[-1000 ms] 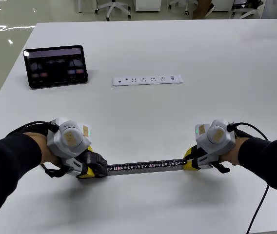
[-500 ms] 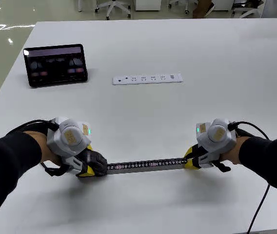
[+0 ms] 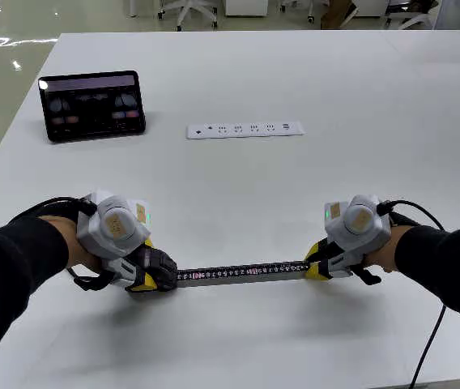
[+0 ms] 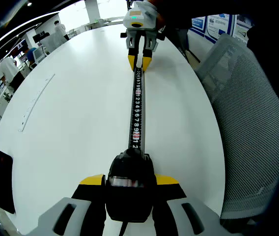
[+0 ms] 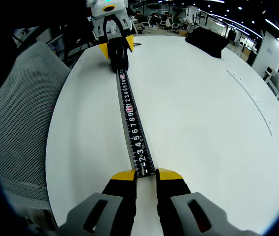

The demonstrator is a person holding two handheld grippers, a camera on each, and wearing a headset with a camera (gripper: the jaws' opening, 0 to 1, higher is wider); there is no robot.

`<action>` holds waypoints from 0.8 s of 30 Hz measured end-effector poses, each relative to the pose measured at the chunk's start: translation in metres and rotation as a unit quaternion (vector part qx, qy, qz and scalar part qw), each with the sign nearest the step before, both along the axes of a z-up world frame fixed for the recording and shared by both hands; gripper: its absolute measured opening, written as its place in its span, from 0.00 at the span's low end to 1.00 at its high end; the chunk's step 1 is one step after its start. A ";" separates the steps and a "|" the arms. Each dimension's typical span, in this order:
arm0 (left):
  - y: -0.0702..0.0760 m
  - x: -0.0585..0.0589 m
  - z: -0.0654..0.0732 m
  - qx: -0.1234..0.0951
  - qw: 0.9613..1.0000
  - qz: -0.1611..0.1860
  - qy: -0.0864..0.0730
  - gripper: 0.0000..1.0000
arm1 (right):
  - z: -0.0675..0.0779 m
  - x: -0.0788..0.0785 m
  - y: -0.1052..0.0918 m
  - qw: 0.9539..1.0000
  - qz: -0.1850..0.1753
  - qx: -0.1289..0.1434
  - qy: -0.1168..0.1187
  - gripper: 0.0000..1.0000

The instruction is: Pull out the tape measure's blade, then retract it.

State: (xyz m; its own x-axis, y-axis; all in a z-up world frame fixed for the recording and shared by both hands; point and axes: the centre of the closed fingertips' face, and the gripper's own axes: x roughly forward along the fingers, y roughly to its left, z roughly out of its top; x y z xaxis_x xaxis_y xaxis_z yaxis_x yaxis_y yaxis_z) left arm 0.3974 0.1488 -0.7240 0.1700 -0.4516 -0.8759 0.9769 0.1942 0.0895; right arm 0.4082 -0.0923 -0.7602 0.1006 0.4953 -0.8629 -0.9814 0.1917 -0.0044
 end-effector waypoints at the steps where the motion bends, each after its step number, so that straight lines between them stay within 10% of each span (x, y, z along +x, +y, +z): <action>1: 0.000 0.000 0.000 -0.001 1.000 0.000 -0.001 0.32 | 0.000 0.000 0.000 1.000 0.003 -0.004 0.000 0.10; 18: 0.001 0.002 0.004 -0.010 1.000 0.002 -0.016 0.33 | 0.001 -0.001 0.001 0.999 0.033 -0.030 -0.026 0.12; 24: 0.015 0.008 0.010 -0.018 0.998 0.055 -0.014 0.40 | 0.005 -0.006 0.005 0.998 0.040 -0.021 -0.036 0.19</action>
